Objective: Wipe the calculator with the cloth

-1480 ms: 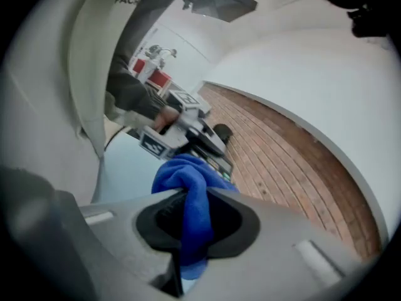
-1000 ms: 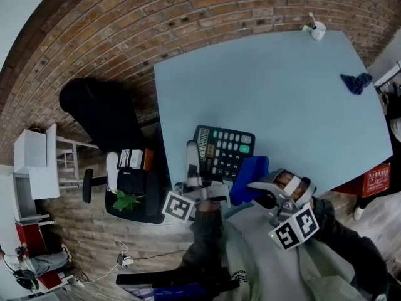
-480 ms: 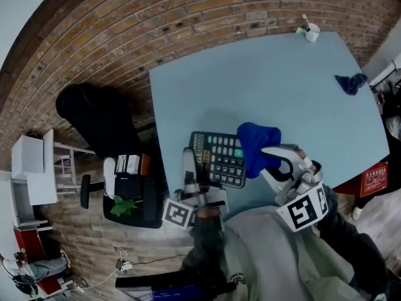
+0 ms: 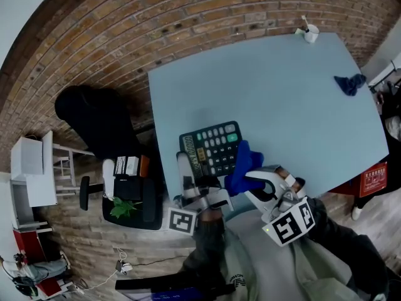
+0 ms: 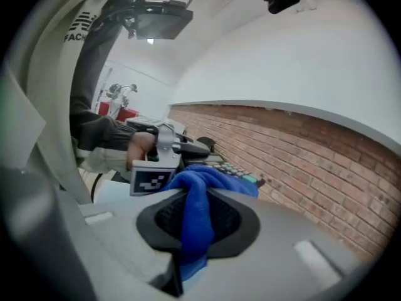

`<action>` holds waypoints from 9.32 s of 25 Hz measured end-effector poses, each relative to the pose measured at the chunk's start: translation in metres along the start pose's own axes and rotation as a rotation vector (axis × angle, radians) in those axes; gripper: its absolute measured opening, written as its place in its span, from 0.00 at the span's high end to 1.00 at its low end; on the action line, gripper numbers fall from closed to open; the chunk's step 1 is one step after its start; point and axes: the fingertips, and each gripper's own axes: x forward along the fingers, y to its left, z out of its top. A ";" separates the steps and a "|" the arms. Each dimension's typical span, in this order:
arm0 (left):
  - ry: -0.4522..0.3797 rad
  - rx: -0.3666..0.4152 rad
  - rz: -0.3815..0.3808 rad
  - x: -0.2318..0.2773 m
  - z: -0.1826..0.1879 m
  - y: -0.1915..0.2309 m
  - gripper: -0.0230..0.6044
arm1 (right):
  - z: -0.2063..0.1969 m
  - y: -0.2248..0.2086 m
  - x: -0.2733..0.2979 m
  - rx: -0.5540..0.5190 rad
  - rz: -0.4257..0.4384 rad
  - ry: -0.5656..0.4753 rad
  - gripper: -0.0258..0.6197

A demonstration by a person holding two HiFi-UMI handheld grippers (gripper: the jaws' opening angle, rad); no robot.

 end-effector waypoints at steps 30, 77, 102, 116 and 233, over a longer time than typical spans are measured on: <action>0.416 0.300 -0.045 -0.014 -0.068 -0.015 0.91 | -0.006 -0.054 0.019 -0.468 -0.208 0.177 0.89; 0.319 -0.106 -0.203 -0.004 -0.053 -0.032 0.92 | -0.020 -0.042 -0.019 0.000 0.020 0.027 0.89; 0.334 0.094 -0.088 -0.011 -0.059 -0.018 0.91 | 0.007 -0.072 -0.017 -0.387 -0.264 0.038 0.89; 0.402 0.236 -0.040 -0.017 -0.066 -0.012 0.90 | -0.002 -0.043 0.018 -0.493 -0.176 0.114 0.89; 0.781 0.914 -0.062 -0.070 -0.053 0.130 0.92 | -0.144 -0.041 0.003 0.187 -0.216 0.214 0.74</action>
